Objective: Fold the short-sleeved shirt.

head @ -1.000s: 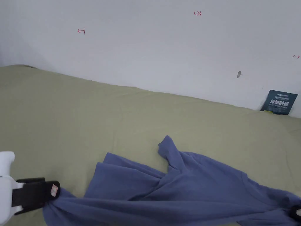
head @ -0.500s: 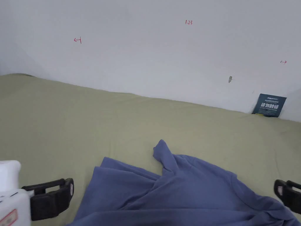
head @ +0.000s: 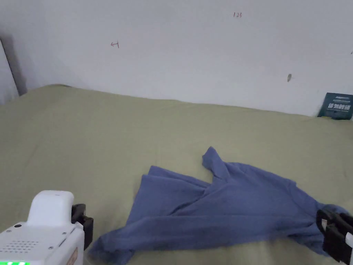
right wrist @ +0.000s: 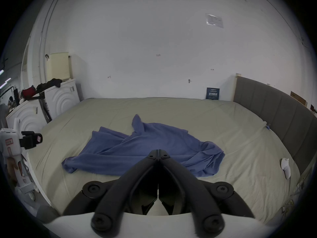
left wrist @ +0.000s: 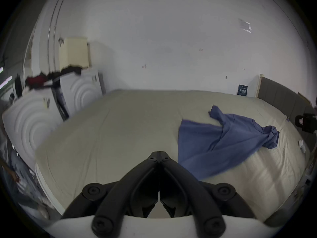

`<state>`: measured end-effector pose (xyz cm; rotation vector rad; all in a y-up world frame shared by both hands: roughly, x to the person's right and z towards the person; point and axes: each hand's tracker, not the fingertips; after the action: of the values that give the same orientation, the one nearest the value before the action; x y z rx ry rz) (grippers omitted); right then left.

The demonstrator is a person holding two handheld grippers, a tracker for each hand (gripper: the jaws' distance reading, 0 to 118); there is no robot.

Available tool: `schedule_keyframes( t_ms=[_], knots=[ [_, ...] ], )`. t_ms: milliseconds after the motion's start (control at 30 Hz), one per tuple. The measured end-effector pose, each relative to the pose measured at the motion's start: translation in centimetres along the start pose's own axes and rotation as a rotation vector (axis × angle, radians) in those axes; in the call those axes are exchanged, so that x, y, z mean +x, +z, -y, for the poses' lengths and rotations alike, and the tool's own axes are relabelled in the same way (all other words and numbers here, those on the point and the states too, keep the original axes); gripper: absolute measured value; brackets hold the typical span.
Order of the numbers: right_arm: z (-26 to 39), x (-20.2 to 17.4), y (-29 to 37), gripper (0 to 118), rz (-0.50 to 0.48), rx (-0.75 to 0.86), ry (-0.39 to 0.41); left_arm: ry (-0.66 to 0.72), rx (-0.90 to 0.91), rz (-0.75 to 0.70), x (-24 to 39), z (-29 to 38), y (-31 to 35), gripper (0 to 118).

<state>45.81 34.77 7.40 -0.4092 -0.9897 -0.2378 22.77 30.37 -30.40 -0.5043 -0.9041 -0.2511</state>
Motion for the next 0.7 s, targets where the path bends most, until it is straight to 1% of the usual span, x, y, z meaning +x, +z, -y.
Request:
schedule_keyframes(
  t_ms=[100,133,167,233,267,333,367,433,467,500,567,633,667,700],
  knots=[
    [0.5,-0.6,-0.1,0,-0.057,-0.017,-0.011,0.077,-0.090,0.042,-1.6,1.6,-0.1,0],
    [0.6,-0.8,-0.3,0,-0.066,-0.019,-0.011,0.082,-0.120,0.045,-1.9,1.9,-0.4,0],
    [0.8,-1.0,-0.4,0,-0.075,-0.020,0.000,0.072,-0.133,0.081,-1.6,1.9,-0.9,0],
    [1.0,-1.6,-0.7,0,-0.091,-0.033,0.021,0.089,-0.140,0.093,-1.6,2.1,-1.8,0],
    [1.1,-1.6,-0.9,0,-0.100,-0.038,0.032,0.086,-0.165,0.124,-1.3,1.9,-2.7,0],
    [1.4,-2.1,-1.0,0,-0.109,-0.045,0.048,0.092,-0.166,0.129,-0.9,1.6,-4.1,2],
    [1.5,-2.1,-1.1,0,-0.111,-0.052,0.058,0.081,-0.176,0.128,-0.5,1.5,-4.8,9],
    [1.6,-1.9,-1.2,0,-0.121,-0.056,0.070,0.048,-0.181,0.126,0.0,1.2,-6.4,62],
    [1.7,-2.0,-1.1,0,-0.124,-0.059,0.077,0.020,-0.203,0.152,0.2,1.0,-7.3,83],
    [1.8,-1.9,-1.1,0,-0.124,-0.061,0.080,0.016,-0.197,0.154,0.2,0.9,-8.0,88],
    [1.8,-1.8,-1.1,0,-0.123,-0.059,0.090,-0.028,-0.220,0.172,0.5,0.4,-9.6,88],
    [1.8,-1.5,-1.1,0,-0.131,-0.062,0.082,-0.070,-0.257,0.215,0.7,0.4,-11.0,91],
    [1.8,-1.4,-1.0,0,-0.135,-0.059,0.080,-0.100,-0.277,0.225,0.8,0.6,-11.5,95],
    [1.9,-1.5,-0.9,0,-0.132,-0.052,0.080,-0.106,-0.280,0.213,0.8,0.6,-12.1,102]
  ],
)
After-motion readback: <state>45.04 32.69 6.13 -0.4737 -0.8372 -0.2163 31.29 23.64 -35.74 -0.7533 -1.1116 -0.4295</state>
